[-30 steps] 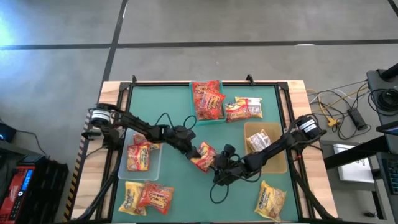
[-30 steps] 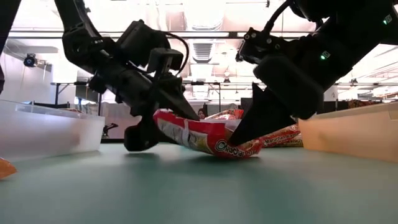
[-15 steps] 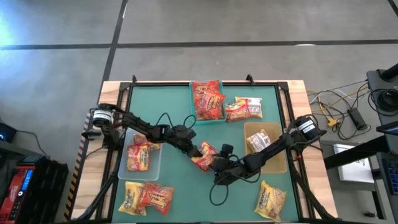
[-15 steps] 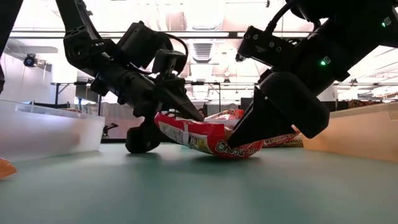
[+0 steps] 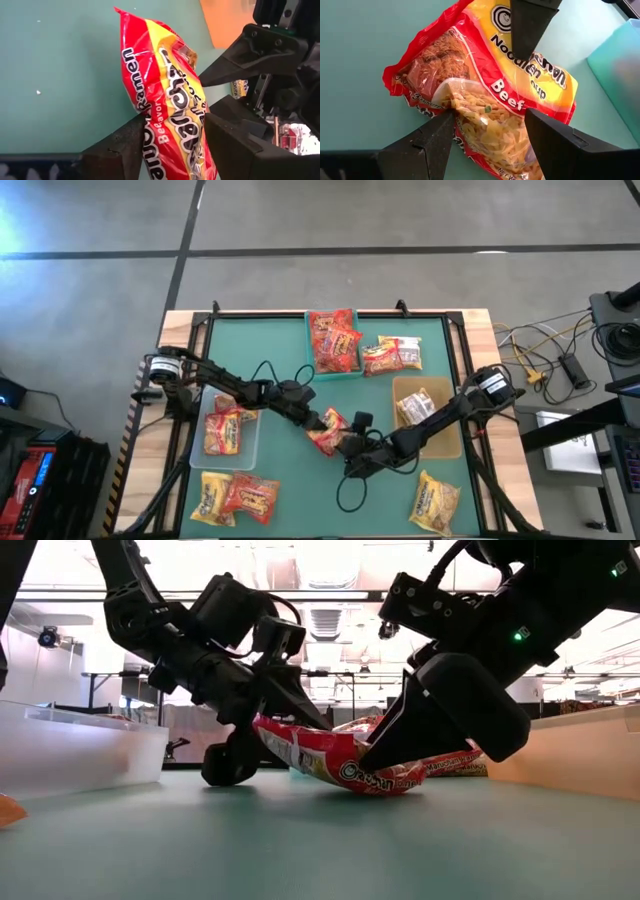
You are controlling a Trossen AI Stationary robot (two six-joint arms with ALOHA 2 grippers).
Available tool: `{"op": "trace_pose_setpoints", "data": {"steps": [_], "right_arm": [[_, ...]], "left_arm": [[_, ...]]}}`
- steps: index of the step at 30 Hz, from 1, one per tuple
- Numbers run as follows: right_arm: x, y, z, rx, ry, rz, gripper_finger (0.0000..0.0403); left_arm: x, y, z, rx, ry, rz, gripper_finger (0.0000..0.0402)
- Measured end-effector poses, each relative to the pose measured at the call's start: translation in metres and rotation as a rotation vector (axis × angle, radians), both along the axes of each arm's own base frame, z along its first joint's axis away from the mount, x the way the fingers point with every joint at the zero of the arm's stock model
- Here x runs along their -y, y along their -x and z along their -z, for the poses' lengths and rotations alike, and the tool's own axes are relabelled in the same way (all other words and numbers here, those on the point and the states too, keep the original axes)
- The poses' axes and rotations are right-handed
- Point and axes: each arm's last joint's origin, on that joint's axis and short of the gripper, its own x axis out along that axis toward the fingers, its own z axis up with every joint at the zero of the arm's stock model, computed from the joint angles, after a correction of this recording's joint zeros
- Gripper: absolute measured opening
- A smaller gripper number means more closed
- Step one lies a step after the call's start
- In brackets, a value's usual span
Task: Sort Maruchan noodles
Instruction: Put the red noodle pack into the white transparent bin
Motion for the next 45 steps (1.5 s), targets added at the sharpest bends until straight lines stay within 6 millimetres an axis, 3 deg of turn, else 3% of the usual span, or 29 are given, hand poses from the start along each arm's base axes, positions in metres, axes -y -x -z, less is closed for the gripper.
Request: {"op": "trace_pose_setpoints", "data": {"steps": [11,23,35,45], "right_arm": [[-0.005,0.008,-0.014,0.002,-0.010,0.000,0.0231],[-0.001,0.025,-0.048,0.001,-0.222,0.040,0.0231],[-0.001,0.035,-0.055,-0.041,-0.326,0.080,0.0231],[-0.001,0.034,-0.051,-0.059,-0.307,0.075,0.0231]], "left_arm": [[0.001,0.000,-0.001,-0.008,0.041,0.016,0.0102],[-0.015,0.002,-0.018,0.074,-0.020,0.039,0.0098],[-0.026,0.019,-0.049,0.089,-0.168,0.115,0.0098],[-0.023,0.056,-0.102,0.131,-0.300,0.193,0.0098]]}}
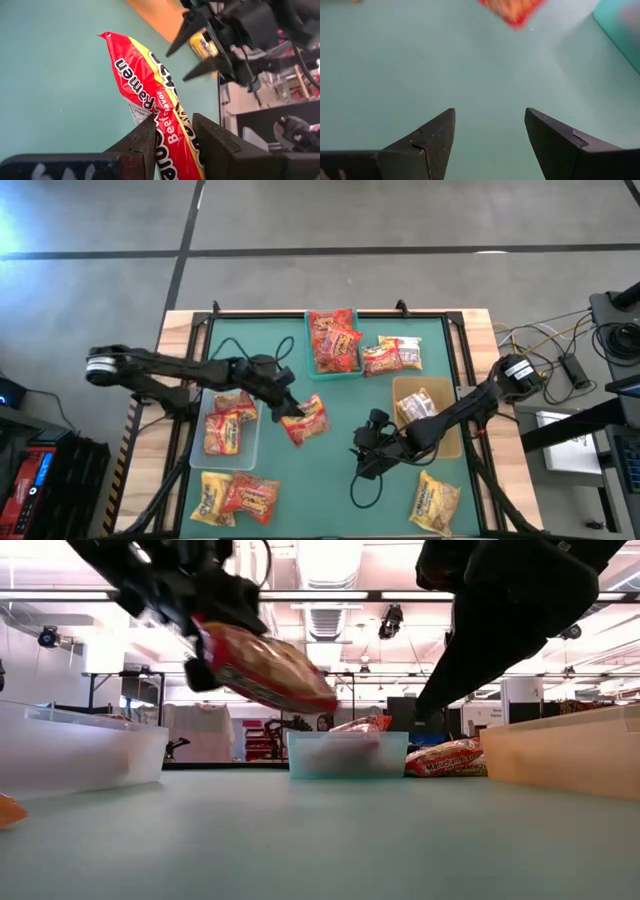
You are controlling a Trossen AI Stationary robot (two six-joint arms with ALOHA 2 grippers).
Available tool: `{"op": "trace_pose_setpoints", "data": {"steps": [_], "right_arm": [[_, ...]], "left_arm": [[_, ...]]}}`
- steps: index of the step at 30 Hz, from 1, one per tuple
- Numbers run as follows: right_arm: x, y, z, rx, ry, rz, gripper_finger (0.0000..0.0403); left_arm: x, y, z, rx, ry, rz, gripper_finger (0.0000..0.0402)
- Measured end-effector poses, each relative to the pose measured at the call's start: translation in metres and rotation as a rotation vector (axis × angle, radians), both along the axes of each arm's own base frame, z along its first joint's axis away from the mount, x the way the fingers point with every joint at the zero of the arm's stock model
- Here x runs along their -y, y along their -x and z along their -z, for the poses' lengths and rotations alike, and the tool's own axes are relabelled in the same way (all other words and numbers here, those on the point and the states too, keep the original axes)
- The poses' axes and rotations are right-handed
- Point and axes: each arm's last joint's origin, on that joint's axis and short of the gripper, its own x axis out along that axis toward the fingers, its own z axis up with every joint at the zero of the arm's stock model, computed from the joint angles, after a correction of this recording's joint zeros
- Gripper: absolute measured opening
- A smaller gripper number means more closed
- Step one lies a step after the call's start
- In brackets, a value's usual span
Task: Sort Maruchan noodles
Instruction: Put the red noodle pack into the white transparent bin, then put the orange noodle pack into the blue bin
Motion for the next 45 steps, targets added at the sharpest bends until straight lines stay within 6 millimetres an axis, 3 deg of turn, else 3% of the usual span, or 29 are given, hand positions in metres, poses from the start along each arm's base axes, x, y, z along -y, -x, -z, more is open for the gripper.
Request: {"op": "trace_pose_setpoints", "data": {"steps": [8,16,25,34,45], "right_arm": [[0.001,0.000,0.000,0.014,0.025,0.020,0.0231],[0.003,-0.001,-0.001,0.039,0.067,0.057,0.0231],[0.004,-0.001,-0.002,0.058,0.091,0.080,0.0231],[0.004,-0.002,-0.002,0.069,0.067,0.105,0.0231],[0.004,-0.002,-0.002,0.069,0.066,0.105,0.0231]], "left_arm": [[0.007,0.053,-0.030,-0.105,-0.037,-0.006,0.0097],[0.033,0.104,-0.048,-0.167,-0.034,0.118,0.0097],[0.047,0.144,-0.051,-0.247,-0.066,0.216,0.0097],[0.047,0.148,-0.043,-0.373,-0.077,0.144,0.0101],[0.044,0.160,-0.034,-0.566,-0.042,0.097,0.0135]]}}
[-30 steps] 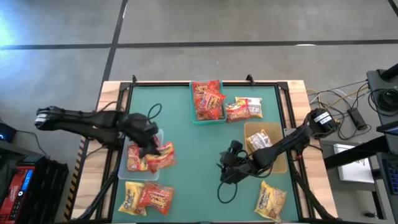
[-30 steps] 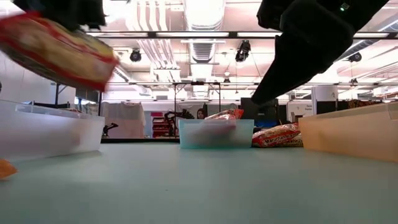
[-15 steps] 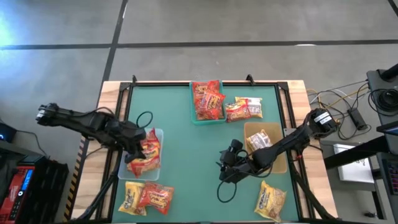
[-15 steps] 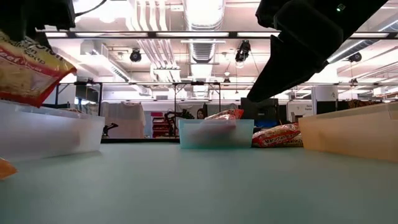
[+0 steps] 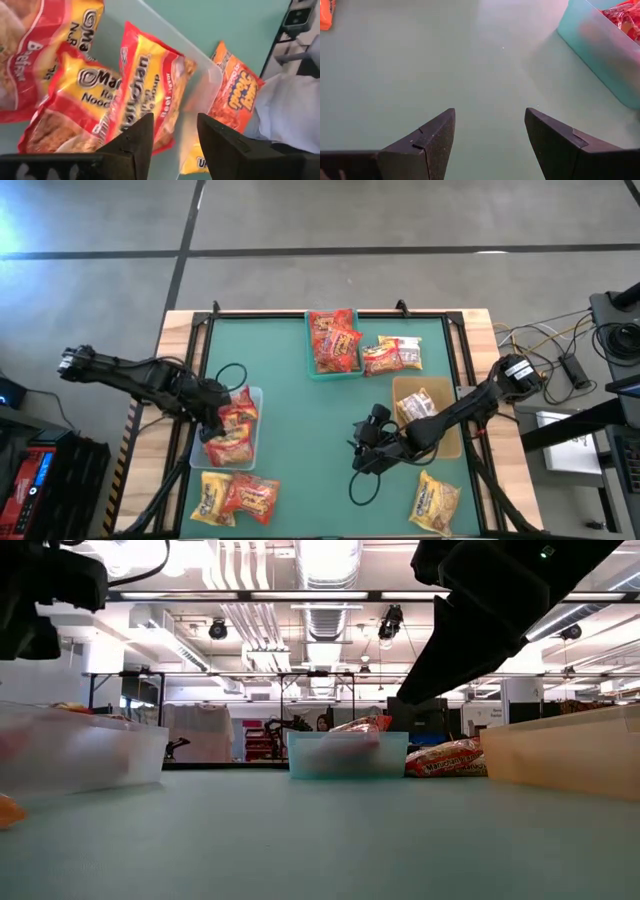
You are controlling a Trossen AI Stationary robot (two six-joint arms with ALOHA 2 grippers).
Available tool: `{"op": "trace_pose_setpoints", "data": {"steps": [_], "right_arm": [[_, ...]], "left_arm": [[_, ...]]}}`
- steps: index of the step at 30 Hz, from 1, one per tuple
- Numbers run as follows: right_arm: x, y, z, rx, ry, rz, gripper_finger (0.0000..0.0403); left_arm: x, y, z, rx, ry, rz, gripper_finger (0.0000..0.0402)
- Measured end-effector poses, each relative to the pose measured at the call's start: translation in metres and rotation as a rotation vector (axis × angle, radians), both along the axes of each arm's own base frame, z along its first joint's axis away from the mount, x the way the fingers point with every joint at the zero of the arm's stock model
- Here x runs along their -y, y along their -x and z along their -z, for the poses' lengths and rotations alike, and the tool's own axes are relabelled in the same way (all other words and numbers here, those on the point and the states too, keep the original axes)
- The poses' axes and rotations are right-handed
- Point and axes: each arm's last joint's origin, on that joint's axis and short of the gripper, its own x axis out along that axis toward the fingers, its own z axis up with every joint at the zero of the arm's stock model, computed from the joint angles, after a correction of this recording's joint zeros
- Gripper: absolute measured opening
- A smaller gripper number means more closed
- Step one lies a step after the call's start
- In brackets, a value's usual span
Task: Sort Maruchan noodles
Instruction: Put the orange noodle pack into the blue bin
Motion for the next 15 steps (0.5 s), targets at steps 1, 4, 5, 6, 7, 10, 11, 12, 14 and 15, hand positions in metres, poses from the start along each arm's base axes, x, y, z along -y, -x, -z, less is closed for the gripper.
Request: {"op": "trace_pose_setpoints", "data": {"steps": [1,4,5,6,7,10,11,12,14,15], "right_arm": [[0.000,0.000,0.000,0.000,0.000,0.000,0.0231],[0.000,0.000,0.000,0.000,0.000,0.000,0.0231],[0.000,0.000,0.000,0.001,-0.001,0.001,0.0231],[0.000,0.000,0.000,0.002,-0.005,0.005,0.0231],[0.000,0.000,0.000,0.004,-0.008,0.008,0.0231],[0.000,0.000,0.000,0.015,-0.034,0.032,0.0231],[0.000,0.000,0.000,0.020,-0.043,0.041,0.0231],[0.000,0.000,0.000,0.023,-0.050,0.048,0.0231],[0.000,0.000,0.000,0.030,-0.061,0.056,0.0231],[0.000,0.000,0.000,0.032,-0.066,0.061,0.0231]], "left_arm": [[0.000,-0.001,0.000,0.010,0.003,-0.001,0.0137],[0.001,-0.004,-0.002,0.050,0.012,-0.002,0.0139],[0.001,-0.006,-0.003,0.071,0.014,-0.003,0.0139],[0.002,-0.009,-0.004,0.095,0.007,-0.009,0.0139],[0.002,-0.012,-0.005,0.124,-0.003,-0.017,0.0139],[0.002,-0.023,-0.008,0.207,-0.051,-0.058,0.0139],[0.002,-0.026,-0.008,0.226,-0.069,-0.060,0.0139],[0.002,-0.028,-0.007,0.232,-0.085,-0.058,0.0139],[0.003,-0.032,-0.004,0.204,-0.114,-0.068,0.0139],[0.003,-0.035,-0.001,0.187,-0.122,-0.082,0.0139]]}}
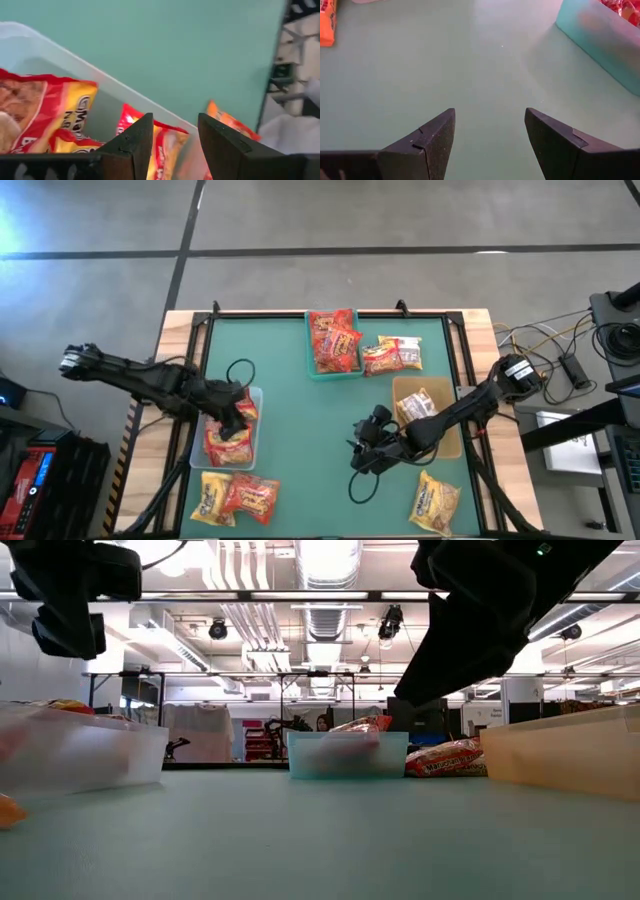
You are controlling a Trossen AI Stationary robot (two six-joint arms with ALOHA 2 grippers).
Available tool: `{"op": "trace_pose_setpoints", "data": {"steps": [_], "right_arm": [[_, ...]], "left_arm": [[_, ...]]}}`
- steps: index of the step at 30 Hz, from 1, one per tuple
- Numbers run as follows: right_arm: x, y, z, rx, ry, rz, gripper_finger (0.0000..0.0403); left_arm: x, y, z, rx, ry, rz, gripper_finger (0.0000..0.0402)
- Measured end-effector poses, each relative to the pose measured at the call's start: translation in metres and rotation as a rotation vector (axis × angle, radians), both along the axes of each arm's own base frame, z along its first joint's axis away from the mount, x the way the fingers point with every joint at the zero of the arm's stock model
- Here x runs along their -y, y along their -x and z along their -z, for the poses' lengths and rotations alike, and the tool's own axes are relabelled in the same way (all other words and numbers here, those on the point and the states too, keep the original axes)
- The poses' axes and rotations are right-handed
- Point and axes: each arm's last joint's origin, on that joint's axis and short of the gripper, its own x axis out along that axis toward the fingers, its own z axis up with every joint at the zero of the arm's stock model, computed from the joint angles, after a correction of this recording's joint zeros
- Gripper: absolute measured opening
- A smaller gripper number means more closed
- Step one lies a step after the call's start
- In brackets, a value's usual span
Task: Sort Maruchan noodles
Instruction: Put the orange noodle pack into the blue bin
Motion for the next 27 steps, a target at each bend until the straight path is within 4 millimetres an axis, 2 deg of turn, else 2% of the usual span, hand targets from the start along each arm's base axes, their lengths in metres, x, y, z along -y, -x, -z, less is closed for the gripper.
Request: {"op": "trace_pose_setpoints", "data": {"steps": [5,11,21,27], "right_arm": [[0.000,0.000,0.000,0.006,-0.018,0.016,0.0231],[0.000,0.000,0.000,0.006,-0.017,0.016,0.0231],[0.000,0.000,0.000,0.006,-0.018,0.016,0.0231],[0.000,0.000,0.000,0.006,-0.018,0.016,0.0231]], "left_arm": [[0.010,-0.017,0.009,-0.024,0.012,0.006,0.0139],[0.040,-0.037,0.018,0.018,0.048,0.145,0.0139],[0.101,-0.019,0.016,-0.011,0.155,0.325,0.0140],[0.134,-0.004,0.028,-0.069,0.162,0.401,0.0140]]}}
